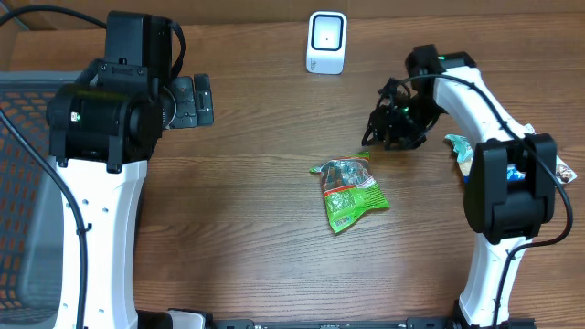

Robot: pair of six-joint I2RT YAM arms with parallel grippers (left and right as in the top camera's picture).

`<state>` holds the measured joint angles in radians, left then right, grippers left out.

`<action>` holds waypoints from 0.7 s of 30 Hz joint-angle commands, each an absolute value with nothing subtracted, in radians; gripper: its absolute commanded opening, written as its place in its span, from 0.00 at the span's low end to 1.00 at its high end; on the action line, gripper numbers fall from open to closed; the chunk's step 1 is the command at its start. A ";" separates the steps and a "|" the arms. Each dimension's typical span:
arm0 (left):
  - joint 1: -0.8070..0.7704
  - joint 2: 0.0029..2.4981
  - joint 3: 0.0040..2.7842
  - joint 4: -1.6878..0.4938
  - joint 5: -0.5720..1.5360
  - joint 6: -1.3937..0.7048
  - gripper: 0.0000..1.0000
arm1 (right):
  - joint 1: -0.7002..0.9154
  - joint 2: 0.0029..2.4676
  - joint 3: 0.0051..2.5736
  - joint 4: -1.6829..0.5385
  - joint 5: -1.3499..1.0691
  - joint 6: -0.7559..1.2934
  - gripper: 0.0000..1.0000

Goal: Scan the item barcode

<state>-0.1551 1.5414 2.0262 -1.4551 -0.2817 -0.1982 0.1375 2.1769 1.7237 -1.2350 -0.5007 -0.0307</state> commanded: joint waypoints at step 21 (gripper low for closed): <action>-0.151 1.549 2.038 -1.455 -0.295 -0.176 1.00 | 0.359 2.157 1.496 -0.981 -0.555 -0.025 0.04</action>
<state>-0.1551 1.5414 2.0262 -1.4548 -0.2817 -0.1982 0.3573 2.1685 1.5093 -0.9871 -0.5953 -0.0761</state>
